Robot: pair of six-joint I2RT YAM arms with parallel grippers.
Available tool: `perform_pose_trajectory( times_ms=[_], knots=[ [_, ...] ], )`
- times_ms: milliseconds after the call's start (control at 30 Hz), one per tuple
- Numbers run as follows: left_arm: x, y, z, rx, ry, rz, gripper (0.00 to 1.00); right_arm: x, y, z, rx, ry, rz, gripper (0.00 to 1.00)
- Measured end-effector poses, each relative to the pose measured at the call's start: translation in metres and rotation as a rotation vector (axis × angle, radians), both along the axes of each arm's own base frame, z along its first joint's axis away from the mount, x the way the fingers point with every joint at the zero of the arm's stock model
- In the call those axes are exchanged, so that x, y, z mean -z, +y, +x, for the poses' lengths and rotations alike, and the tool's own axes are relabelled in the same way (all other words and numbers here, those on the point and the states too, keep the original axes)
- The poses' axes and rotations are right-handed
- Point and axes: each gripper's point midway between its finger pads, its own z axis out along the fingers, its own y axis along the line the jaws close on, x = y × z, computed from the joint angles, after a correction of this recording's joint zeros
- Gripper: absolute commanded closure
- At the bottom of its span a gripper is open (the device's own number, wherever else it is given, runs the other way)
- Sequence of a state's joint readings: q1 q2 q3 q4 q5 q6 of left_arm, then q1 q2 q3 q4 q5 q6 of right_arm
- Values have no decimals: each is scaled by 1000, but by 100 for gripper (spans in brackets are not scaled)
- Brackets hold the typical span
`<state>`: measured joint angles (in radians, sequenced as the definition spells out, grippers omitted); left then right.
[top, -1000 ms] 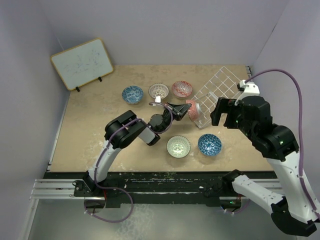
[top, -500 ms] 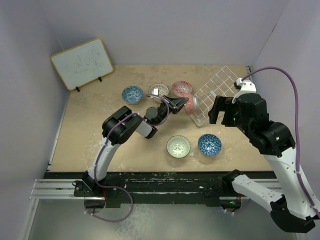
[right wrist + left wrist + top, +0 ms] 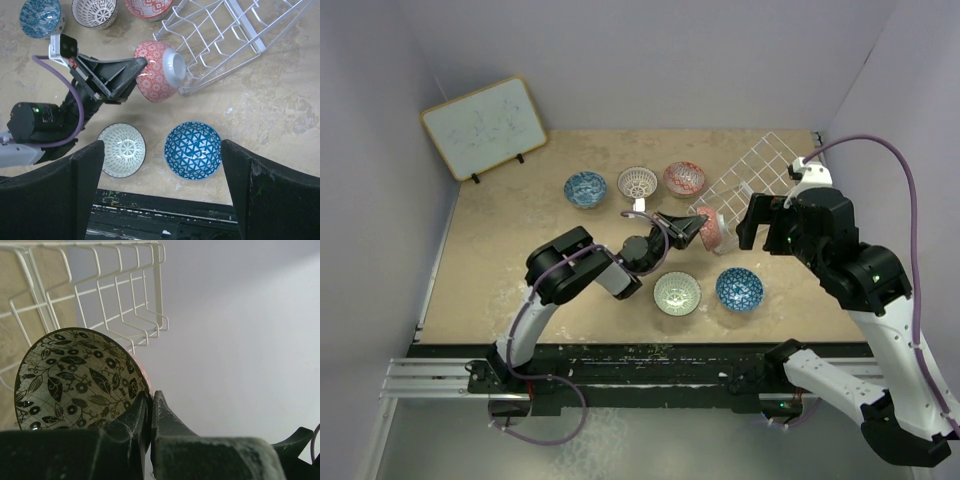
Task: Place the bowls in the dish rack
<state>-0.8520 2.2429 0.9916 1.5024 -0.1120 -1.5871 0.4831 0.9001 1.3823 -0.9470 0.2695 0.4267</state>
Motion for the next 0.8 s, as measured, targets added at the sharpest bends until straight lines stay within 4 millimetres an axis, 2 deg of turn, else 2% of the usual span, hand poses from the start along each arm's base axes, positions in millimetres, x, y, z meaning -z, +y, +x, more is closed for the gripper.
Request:
perform_pose_trajectory(
  times_ms=[133, 200, 533, 800],
  knots=[
    [-1, -10, -12, -39, 21, -19, 100, 0, -1, -2, -1, 3, -1, 0],
    [-2, -10, -12, -68, 29, -27, 100, 1, -2, -5, -2, 8, -2, 0],
    [-2, 14, 14, -232, 79, -79, 100, 3, -5, -12, -3, 20, -9, 0],
    [3, 16, 26, -270, 136, -159, 100, 5, -3, -11, -10, 29, -10, 0]
  ],
)
